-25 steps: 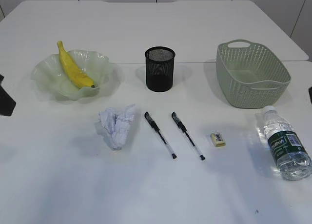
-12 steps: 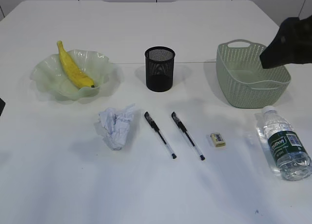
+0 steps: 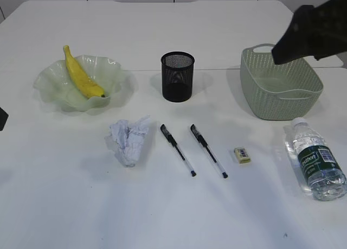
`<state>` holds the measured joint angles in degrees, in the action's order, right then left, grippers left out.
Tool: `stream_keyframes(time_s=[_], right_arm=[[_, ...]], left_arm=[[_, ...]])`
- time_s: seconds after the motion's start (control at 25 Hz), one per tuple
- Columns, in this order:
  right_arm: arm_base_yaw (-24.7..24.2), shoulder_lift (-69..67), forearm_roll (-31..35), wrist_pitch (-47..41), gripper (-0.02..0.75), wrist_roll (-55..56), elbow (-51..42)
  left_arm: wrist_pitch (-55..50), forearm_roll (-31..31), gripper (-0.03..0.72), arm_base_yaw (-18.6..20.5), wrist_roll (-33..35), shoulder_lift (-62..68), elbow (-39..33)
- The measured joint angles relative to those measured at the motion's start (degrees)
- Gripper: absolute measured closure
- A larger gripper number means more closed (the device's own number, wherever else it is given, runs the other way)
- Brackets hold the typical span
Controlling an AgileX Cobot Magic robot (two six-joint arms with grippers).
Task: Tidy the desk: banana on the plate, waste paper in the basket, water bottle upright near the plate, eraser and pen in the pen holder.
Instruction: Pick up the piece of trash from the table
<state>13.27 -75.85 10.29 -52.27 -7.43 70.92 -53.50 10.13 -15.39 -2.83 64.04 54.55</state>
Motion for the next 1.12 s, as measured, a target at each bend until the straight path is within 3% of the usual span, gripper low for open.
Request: stream_keyframes(time_s=[0.64, 1.12], right_arm=[[14.50, -26.38, 0.33, -5.53, 0.162, 2.84, 24.36], [15.76, -38.90, 4.85, -5.19, 0.162, 6.79, 29.72]], left_arm=[[-1.58, 0.22, 0.381, 0.00, 0.00, 0.00, 0.00], [-1.71, 0.22, 0.381, 0.00, 0.00, 0.00, 0.00]])
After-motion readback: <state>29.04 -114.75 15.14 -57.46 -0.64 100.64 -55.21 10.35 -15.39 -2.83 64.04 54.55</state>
